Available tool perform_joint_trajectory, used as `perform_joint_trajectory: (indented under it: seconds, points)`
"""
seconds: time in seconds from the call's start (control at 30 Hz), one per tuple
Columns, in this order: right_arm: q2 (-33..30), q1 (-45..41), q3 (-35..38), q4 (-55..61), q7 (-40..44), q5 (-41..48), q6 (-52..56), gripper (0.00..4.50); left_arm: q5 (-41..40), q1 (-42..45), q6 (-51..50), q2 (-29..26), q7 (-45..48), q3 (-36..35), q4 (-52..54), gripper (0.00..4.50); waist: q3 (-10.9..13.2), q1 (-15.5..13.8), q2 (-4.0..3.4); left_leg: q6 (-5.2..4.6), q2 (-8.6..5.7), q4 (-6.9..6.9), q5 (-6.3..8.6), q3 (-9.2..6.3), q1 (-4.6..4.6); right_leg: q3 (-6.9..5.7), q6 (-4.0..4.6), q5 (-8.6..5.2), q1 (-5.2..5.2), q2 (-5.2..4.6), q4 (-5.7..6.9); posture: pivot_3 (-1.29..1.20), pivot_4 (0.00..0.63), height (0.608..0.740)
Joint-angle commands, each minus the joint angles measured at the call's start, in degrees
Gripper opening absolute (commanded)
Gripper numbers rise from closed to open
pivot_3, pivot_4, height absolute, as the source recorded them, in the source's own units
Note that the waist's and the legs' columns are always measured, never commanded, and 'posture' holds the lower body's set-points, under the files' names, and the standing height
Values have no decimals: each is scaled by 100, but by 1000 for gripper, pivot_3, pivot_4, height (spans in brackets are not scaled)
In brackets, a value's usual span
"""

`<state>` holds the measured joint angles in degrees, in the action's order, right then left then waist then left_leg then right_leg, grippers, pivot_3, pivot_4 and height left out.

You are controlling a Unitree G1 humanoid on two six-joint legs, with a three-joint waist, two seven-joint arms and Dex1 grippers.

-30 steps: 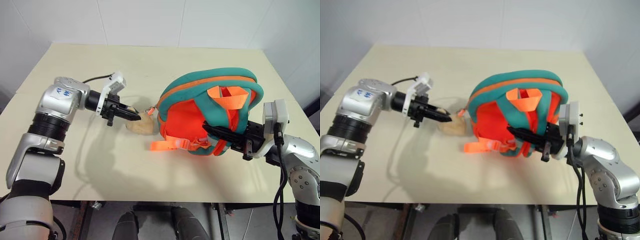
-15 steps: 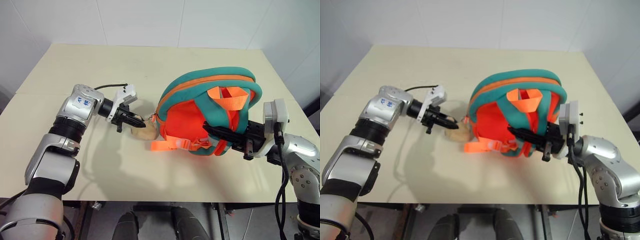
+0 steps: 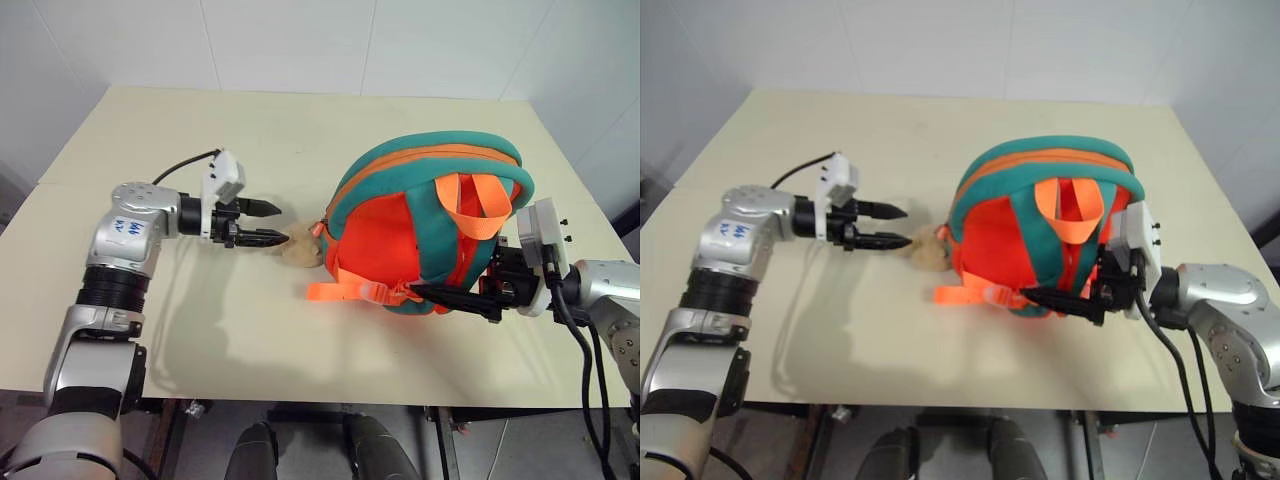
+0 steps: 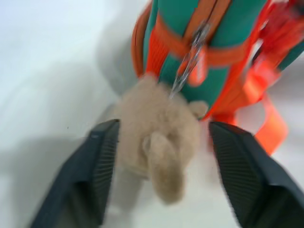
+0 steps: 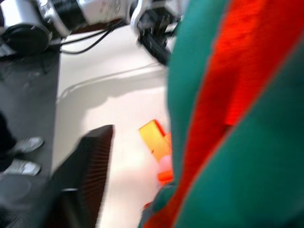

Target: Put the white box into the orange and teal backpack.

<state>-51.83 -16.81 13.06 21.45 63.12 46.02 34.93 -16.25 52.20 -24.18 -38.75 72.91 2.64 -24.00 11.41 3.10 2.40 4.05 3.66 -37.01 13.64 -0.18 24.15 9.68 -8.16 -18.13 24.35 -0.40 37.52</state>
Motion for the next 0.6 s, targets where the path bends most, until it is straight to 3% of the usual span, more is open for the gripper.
perform_joint_trajectory:
  seconds: [0.03,0.3,0.43,0.6]
  points:
    - [-325,-19,360,-268,322,-138,-206,4500,-267,-102,144,-194,50,-442,212,4484,0,0,0,0,0,0,0,0,-1,0,0,0,0,0,0,0,150,740]
    - [-1154,986,1868,-978,764,-557,-255,4500,-647,-508,690,-635,228,-1363,-120,4484,0,-9,0,-1,0,1,0,0,-1,-3,2,-1,-1,-1,-4,0,150,740]
    - [-1014,1256,2591,-1253,817,-515,-422,4500,-973,-864,683,-793,545,-1697,-119,4484,0,5,-1,-3,0,0,1,3,-3,-2,0,0,-4,-2,-5,0,150,740]
    - [-947,1390,2774,-1425,912,-585,-620,4500,-1083,-1151,621,-963,517,-1844,126,4484,0,31,0,-6,1,-4,-3,4,-9,-2,1,3,-6,-2,-3,0,150,740]
